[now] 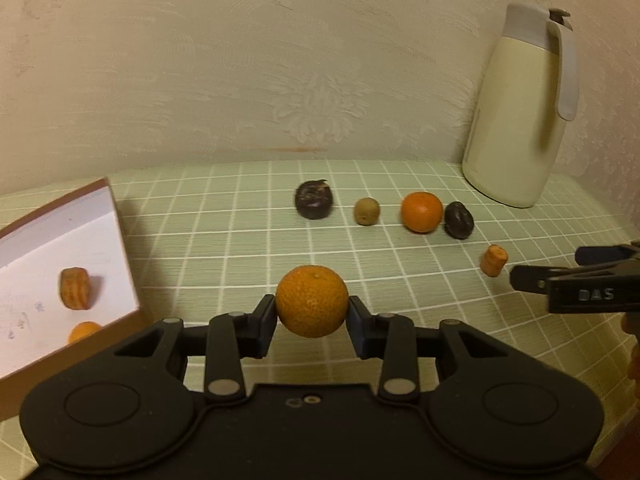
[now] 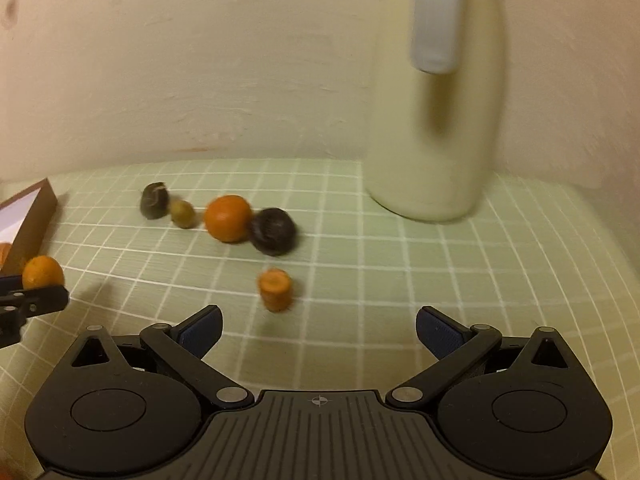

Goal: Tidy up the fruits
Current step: 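Grasp the small carrot piece with the right tool while the left tool holds the orange, then carry the orange and carrot piece over the box and open both tools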

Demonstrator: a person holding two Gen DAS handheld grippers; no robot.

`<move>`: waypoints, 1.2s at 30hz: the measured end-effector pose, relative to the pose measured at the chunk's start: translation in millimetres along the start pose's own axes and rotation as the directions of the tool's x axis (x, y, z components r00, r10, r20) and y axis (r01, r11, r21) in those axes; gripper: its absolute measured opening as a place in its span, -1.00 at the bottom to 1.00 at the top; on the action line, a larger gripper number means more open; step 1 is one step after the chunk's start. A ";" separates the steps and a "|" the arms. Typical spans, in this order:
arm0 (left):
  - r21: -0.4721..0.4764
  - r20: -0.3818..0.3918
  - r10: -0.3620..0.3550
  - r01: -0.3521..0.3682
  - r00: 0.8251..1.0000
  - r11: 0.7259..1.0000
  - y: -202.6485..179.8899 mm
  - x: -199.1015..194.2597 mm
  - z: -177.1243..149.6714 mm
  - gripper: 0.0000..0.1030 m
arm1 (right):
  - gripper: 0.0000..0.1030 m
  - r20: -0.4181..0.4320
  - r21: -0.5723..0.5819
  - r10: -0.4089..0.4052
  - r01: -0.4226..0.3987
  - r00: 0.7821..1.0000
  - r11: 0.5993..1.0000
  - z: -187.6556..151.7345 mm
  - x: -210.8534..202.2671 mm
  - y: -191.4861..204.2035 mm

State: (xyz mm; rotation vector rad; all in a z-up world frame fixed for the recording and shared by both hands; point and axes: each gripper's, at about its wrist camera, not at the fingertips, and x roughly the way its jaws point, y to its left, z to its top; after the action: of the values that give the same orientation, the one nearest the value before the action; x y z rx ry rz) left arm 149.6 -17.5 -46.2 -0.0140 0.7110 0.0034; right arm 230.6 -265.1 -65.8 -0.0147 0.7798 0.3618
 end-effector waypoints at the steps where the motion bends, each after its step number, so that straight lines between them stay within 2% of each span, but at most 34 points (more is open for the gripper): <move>1: 0.000 -0.001 0.003 -0.003 1.000 1.000 2.1 -1.5 -0.5 -0.45 | 0.99 0.004 -0.009 0.006 -0.006 1.000 1.000 1.7 3.3 3.7; 2: -0.001 -0.002 0.008 -0.008 1.000 1.000 3.8 -2.7 -1.3 -0.45 | 0.91 0.007 -0.013 0.015 -0.015 1.000 1.000 3.5 6.2 6.8; 3: 0.000 -0.005 0.011 -0.011 1.000 1.000 4.9 -2.9 -1.9 -0.45 | 0.55 0.006 -0.014 0.025 -0.025 1.000 1.000 5.2 9.1 8.8; 4: -0.003 -0.009 0.012 -0.012 1.000 1.000 7.1 -3.9 -2.8 -0.45 | 0.28 -0.003 -0.011 0.033 -0.033 0.999 0.999 7.4 13.0 11.3; 8: -0.017 -0.012 0.023 -0.023 1.000 1.000 15.3 -9.3 -5.8 -0.45 | 0.17 -0.020 -0.008 0.038 -0.038 0.999 0.999 12.5 25.5 17.0; 12: -0.023 -0.009 0.030 -0.030 1.000 0.999 21.2 -13.9 -7.7 -0.45 | -0.45 -0.067 0.000 0.013 -0.013 0.998 1.000 14.1 38.3 16.0; 14: -0.026 -0.008 0.034 -0.034 0.999 0.999 24.2 -15.7 -8.1 -0.45 | -0.57 -0.075 0.001 0.007 -0.007 0.997 1.000 13.6 38.5 15.0; 19: -0.037 0.001 0.033 -0.033 0.999 0.999 28.4 -19.9 -8.1 -0.45 | -0.57 -0.061 0.003 0.018 -0.018 0.998 1.000 17.5 25.7 16.1; 28: -0.030 0.033 0.030 -0.029 0.999 0.999 24.7 -37.2 -10.2 -0.45 | -0.57 -0.003 -0.071 0.084 -0.084 0.996 0.994 27.0 -15.1 44.4; 36: -0.043 0.068 0.041 -0.038 0.997 0.998 32.7 -53.8 -7.1 -0.45 | -0.57 0.018 -0.112 0.131 -0.128 0.991 0.985 32.5 -32.7 65.3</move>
State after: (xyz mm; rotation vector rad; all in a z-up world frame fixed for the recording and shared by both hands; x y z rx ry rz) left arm 103.9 15.1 -16.9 -0.0395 0.6423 0.0563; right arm 210.3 -209.3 -12.2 -0.0638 0.7371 0.5280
